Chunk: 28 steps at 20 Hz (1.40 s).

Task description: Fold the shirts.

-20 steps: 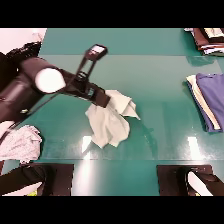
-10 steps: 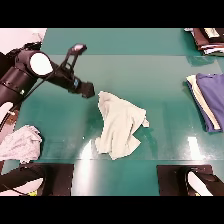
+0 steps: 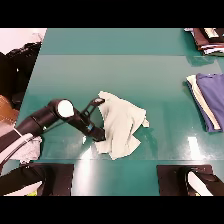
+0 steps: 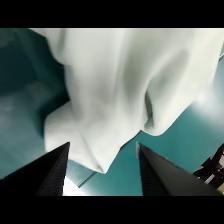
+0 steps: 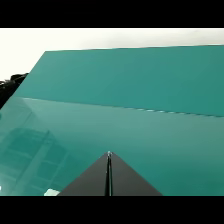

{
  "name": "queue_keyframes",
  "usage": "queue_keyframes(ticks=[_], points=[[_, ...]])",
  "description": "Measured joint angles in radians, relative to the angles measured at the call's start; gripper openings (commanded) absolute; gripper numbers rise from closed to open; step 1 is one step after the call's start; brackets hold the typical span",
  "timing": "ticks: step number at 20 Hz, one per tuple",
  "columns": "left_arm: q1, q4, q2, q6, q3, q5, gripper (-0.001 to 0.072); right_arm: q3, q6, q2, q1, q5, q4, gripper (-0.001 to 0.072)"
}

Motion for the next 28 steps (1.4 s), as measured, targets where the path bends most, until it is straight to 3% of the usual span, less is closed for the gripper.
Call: queue_keyframes(ticks=[2, 3, 5, 11, 16, 20, 21, 22, 23, 28], points=[[-0.041, -0.014, 0.000, 0.002, -0.041, 0.050, 0.0497, 0.000, 0.000, 0.000, 0.000, 0.000, 0.000, 0.0018], [-0.052, -0.017, 0.000, -0.002, -0.053, 0.066, 0.0414, 0.000, 0.000, 0.000, 0.000, 0.001, 0.000, 0.0019], [-0.065, -0.021, 0.000, -0.009, -0.069, 0.088, 0.0018, 0.000, 0.000, 0.000, 0.000, 0.002, 0.000, 0.0018], [-0.020, 0.089, 0.030, -0.048, -0.053, 0.061, 0.0024, 0.000, 0.000, 0.000, 0.000, 0.031, 0.000, 0.0018], [0.240, 0.328, 0.114, -0.085, 0.065, -0.022, 0.0024, 0.000, 0.000, -0.039, 0.000, 0.153, -0.036, 0.0019], [0.419, 0.415, 0.139, -0.089, 0.156, -0.041, 0.0024, 0.000, 0.009, -0.169, 0.032, 0.292, -0.049, 0.0027], [0.442, 0.425, 0.141, -0.089, 0.167, -0.041, 0.0025, 0.000, 0.011, -0.211, 0.052, 0.311, -0.050, 0.0161], [0.457, 0.434, 0.143, -0.088, 0.175, -0.040, 0.0025, 0.000, 0.012, -0.259, 0.078, 0.325, -0.050, 0.0375], [0.469, 0.439, 0.144, -0.089, 0.180, -0.040, 0.0024, 0.000, 0.012, -0.311, 0.109, 0.333, -0.050, 0.0449], [0.495, 0.459, 0.147, -0.089, 0.193, -0.037, 0.0024, 0.000, 0.017, -0.586, 0.305, 0.305, -0.048, 0.0449]])
